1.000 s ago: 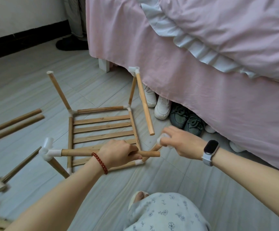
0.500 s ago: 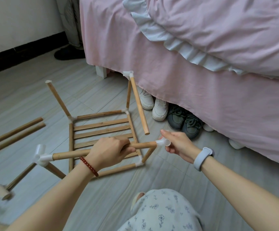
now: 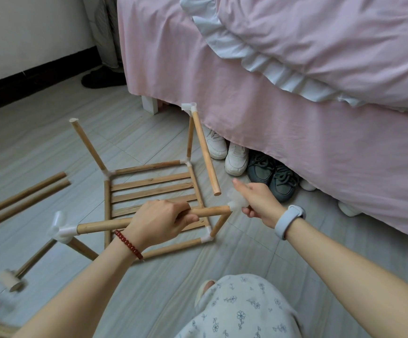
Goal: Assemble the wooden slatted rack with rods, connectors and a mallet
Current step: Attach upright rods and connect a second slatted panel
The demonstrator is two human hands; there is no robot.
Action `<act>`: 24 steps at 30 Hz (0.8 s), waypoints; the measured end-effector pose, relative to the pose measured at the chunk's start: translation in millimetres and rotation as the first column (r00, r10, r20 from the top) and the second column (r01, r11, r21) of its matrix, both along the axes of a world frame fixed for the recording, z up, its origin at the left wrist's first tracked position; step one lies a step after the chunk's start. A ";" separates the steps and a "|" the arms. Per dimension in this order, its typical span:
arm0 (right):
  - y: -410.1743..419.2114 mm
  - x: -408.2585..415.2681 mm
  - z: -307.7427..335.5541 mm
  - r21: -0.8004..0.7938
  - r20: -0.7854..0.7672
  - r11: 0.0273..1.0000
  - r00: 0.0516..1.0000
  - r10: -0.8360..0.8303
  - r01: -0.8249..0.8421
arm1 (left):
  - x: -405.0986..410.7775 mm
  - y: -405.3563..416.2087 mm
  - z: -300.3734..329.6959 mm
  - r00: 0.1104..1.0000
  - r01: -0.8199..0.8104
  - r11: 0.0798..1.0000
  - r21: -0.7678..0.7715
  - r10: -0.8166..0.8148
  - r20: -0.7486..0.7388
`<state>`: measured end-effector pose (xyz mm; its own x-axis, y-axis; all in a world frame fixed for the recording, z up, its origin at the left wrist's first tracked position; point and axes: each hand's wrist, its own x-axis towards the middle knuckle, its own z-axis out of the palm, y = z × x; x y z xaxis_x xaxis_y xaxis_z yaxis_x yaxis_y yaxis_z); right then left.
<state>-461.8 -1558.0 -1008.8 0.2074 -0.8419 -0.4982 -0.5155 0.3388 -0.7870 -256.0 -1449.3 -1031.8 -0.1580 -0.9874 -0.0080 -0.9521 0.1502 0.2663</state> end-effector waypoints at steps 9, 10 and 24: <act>7.0 -10.9 2.0 0.503 0.374 0.834 0.814 -0.445 0.224 | 3.1 0.5 -6.0 0.998 -0.005 0.999 -0.049 0.003 -0.057; 7.4 -13.8 2.8 0.548 0.424 0.814 0.773 -0.471 0.195 | 3.0 0.5 -5.7 0.998 -0.007 0.999 -0.046 0.004 -0.057; 10.4 -32.0 4.1 -0.009 0.192 1.000 0.981 -0.021 0.023 | 0.6 0.4 -2.4 0.997 -0.011 0.999 -0.038 0.009 -0.074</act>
<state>-493.8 -1547.6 -1004.7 0.2798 -0.8526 -0.4413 -0.3473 0.3387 -0.8745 -255.4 -1448.9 -1034.2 -0.1468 -0.9883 0.0414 -0.9315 0.1522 0.3304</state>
